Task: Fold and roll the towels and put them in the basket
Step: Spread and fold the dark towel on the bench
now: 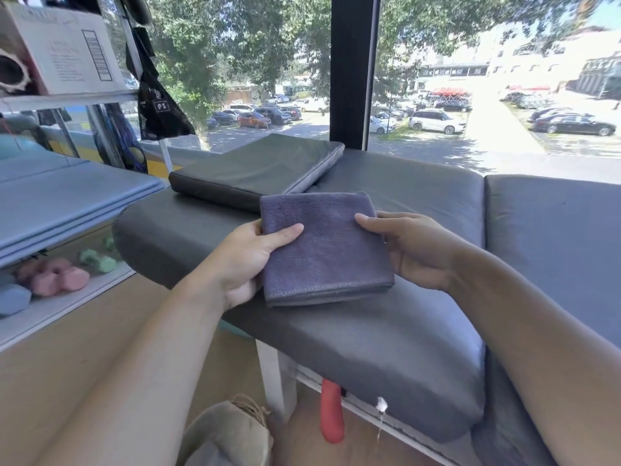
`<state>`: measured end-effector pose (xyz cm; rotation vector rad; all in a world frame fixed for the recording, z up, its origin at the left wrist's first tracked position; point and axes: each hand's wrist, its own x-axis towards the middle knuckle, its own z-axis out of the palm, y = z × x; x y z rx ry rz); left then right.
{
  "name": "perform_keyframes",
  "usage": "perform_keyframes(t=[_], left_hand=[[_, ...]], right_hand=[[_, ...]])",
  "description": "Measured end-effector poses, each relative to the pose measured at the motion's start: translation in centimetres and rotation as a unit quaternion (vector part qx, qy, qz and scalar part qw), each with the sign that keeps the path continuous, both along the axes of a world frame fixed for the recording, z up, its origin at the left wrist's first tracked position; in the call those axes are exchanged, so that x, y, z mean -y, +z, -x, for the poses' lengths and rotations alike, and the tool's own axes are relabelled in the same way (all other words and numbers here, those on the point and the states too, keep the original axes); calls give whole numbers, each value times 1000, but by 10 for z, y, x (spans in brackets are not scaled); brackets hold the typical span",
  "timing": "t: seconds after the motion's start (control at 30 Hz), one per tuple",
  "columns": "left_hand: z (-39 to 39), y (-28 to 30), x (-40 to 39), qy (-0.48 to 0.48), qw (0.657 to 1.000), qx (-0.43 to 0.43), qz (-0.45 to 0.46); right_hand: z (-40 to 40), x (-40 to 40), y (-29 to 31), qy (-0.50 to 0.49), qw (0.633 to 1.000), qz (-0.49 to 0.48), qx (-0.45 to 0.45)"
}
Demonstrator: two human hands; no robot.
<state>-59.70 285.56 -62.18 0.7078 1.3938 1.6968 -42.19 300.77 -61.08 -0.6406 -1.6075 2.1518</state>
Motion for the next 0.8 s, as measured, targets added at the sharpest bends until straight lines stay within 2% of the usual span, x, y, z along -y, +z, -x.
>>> perform_keyframes(t=[0.07,0.17,0.3,0.43,0.8], left_hand=[[5,0,4,-18,1000,-13,12],[12,-3,7,-2,994,-108,22],[18,-7,8,19,977,-213,1],[23,-7,8,31,958,-285,-24],[29,-15,13,-14,953,-299,-47]], right_hand=[[0,-1,-1,6,1000,-14,12],[0,-5,-7,21,996,-77,34],[2,-9,-13,-7,989,-146,32],[2,-12,-16,-19,982,-185,14],[3,-17,-22,23,963,-269,19]])
